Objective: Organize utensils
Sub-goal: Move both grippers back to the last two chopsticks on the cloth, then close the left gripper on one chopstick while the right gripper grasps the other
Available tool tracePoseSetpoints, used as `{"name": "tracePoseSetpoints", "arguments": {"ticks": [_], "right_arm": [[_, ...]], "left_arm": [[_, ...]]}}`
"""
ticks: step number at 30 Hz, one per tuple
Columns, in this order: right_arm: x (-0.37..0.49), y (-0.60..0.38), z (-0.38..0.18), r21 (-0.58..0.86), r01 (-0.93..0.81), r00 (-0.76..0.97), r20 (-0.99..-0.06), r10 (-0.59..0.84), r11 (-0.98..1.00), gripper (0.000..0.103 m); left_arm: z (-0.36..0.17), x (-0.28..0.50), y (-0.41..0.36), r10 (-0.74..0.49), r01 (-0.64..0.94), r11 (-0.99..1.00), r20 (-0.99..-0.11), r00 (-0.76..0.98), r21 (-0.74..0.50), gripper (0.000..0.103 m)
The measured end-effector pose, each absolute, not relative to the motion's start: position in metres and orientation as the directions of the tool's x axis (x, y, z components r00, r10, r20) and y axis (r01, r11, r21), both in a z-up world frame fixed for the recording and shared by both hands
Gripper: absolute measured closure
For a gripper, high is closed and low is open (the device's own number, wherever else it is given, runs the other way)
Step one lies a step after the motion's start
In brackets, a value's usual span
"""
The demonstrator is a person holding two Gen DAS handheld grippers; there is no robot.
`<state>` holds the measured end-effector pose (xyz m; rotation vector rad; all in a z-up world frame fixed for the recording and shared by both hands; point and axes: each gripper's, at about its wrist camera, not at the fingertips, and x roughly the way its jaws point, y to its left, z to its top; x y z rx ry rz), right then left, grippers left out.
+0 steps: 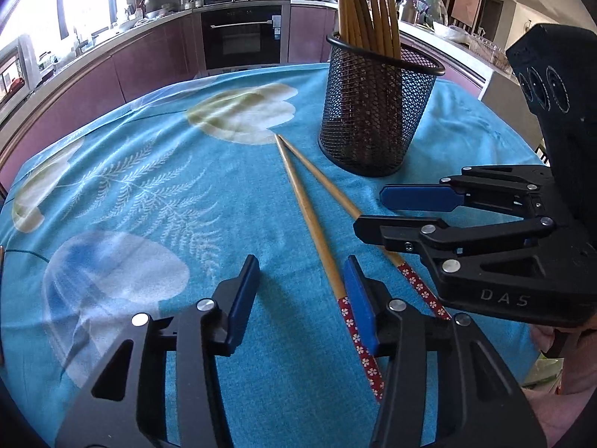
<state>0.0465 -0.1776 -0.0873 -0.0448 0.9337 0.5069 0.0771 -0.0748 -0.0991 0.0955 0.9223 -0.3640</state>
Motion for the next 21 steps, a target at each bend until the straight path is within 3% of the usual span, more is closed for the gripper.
{"name": "tracePoseSetpoints", "arguments": {"ticks": [9,11,14,16,21], "right_arm": [[0.048,-0.179,-0.089,0.168,-0.434,0.486,-0.783,0.387,0.885,0.094],[0.045,-0.182,-0.088,0.176,-0.433,0.481,-0.784,0.391,0.884,0.095],[0.039,-0.186,-0.088,0.178,-0.433,0.476,-0.787,0.392,0.883,0.095],[0.038,-0.187,-0.089,0.175,-0.432,0.477,-0.788,0.389,0.885,0.095],[0.042,-0.185,-0.089,0.156,-0.425,0.488,-0.79,0.371,0.892,0.094]], "left_arm": [[-0.099,0.069,-0.07,-0.275,0.33,0.938,-0.797,0.538,-0.101,0.081],[-0.098,0.068,-0.069,-0.286,0.332,0.936,-0.799,0.529,-0.115,0.085],[-0.098,0.067,-0.068,-0.307,0.343,0.93,-0.8,0.515,-0.136,0.083],[-0.097,0.07,-0.067,-0.303,0.333,0.933,-0.798,0.521,-0.137,0.064],[-0.098,0.087,-0.07,-0.28,0.322,0.94,-0.8,0.53,-0.116,0.069]]}}
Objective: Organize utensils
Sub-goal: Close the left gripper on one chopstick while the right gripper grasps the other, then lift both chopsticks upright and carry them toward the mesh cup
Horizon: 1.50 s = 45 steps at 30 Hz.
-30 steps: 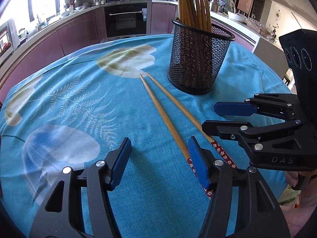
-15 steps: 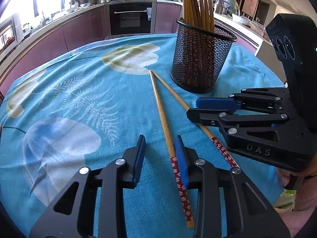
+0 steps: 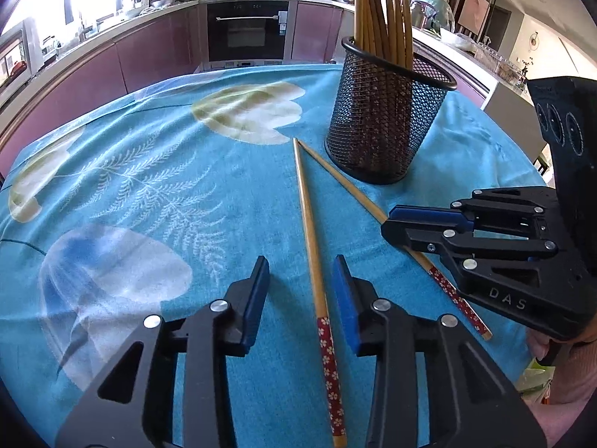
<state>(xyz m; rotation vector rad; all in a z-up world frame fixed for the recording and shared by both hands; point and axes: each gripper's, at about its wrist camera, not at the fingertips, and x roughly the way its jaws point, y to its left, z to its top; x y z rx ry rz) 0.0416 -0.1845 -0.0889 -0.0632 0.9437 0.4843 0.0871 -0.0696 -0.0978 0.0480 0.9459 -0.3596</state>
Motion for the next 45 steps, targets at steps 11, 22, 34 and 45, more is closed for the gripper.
{"name": "tracePoseSetpoints", "arguments": {"ticks": [11,22,34,45], "right_arm": [[0.053,-0.178,-0.089,0.106,-0.431,0.508,-0.792,0.338,0.896,0.094],[0.05,-0.188,-0.085,0.154,-0.419,0.502,-0.782,0.369,0.895,0.096],[0.037,-0.197,-0.073,0.21,-0.428,0.506,-0.75,0.426,0.879,0.097],[0.02,-0.202,-0.057,0.236,-0.463,0.523,-0.706,0.478,0.855,0.097]], "left_arm": [[-0.099,0.114,-0.085,-0.272,0.338,0.936,-0.808,0.522,-0.096,0.093],[-0.099,0.113,-0.085,-0.281,0.313,0.942,-0.801,0.529,-0.124,0.095],[-0.087,0.104,-0.078,-0.295,0.306,0.942,-0.78,0.552,-0.139,0.095],[-0.068,0.093,-0.071,-0.334,0.313,0.933,-0.747,0.575,-0.177,0.095]]}}
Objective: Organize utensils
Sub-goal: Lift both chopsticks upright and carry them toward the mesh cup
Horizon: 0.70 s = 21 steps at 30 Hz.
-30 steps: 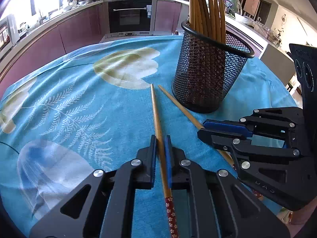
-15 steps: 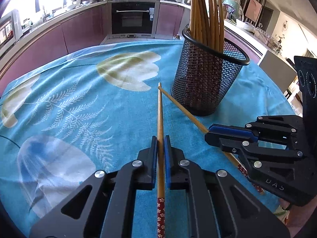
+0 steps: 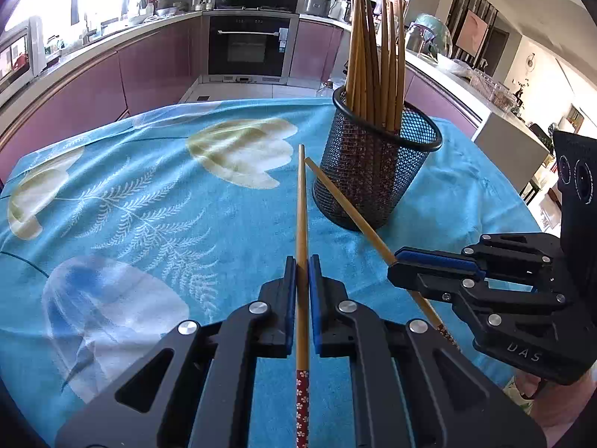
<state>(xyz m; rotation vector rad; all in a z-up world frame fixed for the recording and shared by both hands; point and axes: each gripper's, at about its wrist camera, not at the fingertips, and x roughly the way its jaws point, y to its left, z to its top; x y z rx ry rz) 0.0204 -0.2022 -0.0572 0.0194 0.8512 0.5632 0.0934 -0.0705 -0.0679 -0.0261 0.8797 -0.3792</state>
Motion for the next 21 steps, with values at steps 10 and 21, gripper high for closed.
{"name": "tracePoseSetpoints", "arguments": {"ticks": [10,21], "right_arm": [[0.009,-0.206,-0.038,0.24,-0.48,0.557,-0.659,0.505,0.844,0.097],[0.006,-0.209,-0.028,0.262,-0.476,0.582,-0.622,0.524,0.84,0.097]], "left_arm": [[-0.046,0.082,-0.068,-0.37,0.329,0.922,-0.708,0.601,-0.203,0.095],[-0.029,0.072,-0.067,-0.39,0.343,0.915,-0.677,0.624,-0.211,0.096]]}}
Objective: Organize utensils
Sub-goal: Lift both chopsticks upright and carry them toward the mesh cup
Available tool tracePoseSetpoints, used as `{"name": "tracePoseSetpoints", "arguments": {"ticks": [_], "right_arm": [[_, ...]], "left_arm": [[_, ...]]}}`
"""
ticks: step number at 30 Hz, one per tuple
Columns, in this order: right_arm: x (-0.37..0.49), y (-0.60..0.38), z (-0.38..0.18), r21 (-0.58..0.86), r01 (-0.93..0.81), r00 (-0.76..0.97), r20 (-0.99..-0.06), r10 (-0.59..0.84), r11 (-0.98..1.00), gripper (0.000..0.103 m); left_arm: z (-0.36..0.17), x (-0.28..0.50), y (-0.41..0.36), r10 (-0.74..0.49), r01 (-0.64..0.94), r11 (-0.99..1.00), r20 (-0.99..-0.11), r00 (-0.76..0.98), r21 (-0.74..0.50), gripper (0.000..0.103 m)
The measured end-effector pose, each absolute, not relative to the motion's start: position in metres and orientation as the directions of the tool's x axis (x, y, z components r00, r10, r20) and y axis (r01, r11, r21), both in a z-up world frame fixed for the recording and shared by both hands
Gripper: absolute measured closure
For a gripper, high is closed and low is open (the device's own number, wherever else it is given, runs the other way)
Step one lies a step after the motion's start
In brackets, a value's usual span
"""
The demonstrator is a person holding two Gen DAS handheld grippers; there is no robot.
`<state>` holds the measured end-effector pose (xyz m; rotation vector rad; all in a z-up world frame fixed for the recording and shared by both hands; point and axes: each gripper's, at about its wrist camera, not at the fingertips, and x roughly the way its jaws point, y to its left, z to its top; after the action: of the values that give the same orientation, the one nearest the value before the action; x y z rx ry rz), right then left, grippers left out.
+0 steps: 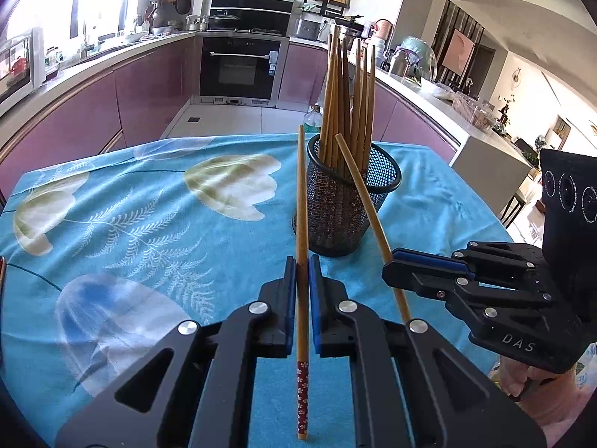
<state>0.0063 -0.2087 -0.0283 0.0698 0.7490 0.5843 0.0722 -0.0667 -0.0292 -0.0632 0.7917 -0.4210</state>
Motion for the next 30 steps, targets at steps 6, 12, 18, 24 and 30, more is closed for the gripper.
{"name": "tracePoseSetpoints", "arguments": {"ticks": [6,12,18,24,30], "right_arm": [[0.003,-0.214,-0.023,0.269,-0.471,0.598,-0.602,0.528,0.84,0.097],[0.002,-0.22,-0.018,0.279,-0.467,0.611,-0.584,0.534,0.839,0.097],[0.0,-0.226,-0.014,0.286,-0.463,0.623,-0.568,0.538,0.839,0.097],[0.002,-0.229,-0.008,0.288,-0.46,0.634,-0.555,0.538,0.84,0.097],[0.003,-0.229,-0.004,0.287,-0.463,0.643,-0.543,0.541,0.839,0.097]], "left_arm": [[-0.021,0.068,-0.065,-0.399,0.35,0.912,-0.662,0.634,-0.215,0.095],[-0.015,0.065,-0.064,-0.405,0.355,0.91,-0.651,0.642,-0.216,0.096],[-0.01,0.064,-0.064,-0.41,0.36,0.908,-0.641,0.649,-0.216,0.095],[-0.006,0.063,-0.065,-0.414,0.364,0.906,-0.633,0.654,-0.215,0.095],[-0.004,0.063,-0.066,-0.416,0.368,0.905,-0.629,0.656,-0.214,0.095]]}}
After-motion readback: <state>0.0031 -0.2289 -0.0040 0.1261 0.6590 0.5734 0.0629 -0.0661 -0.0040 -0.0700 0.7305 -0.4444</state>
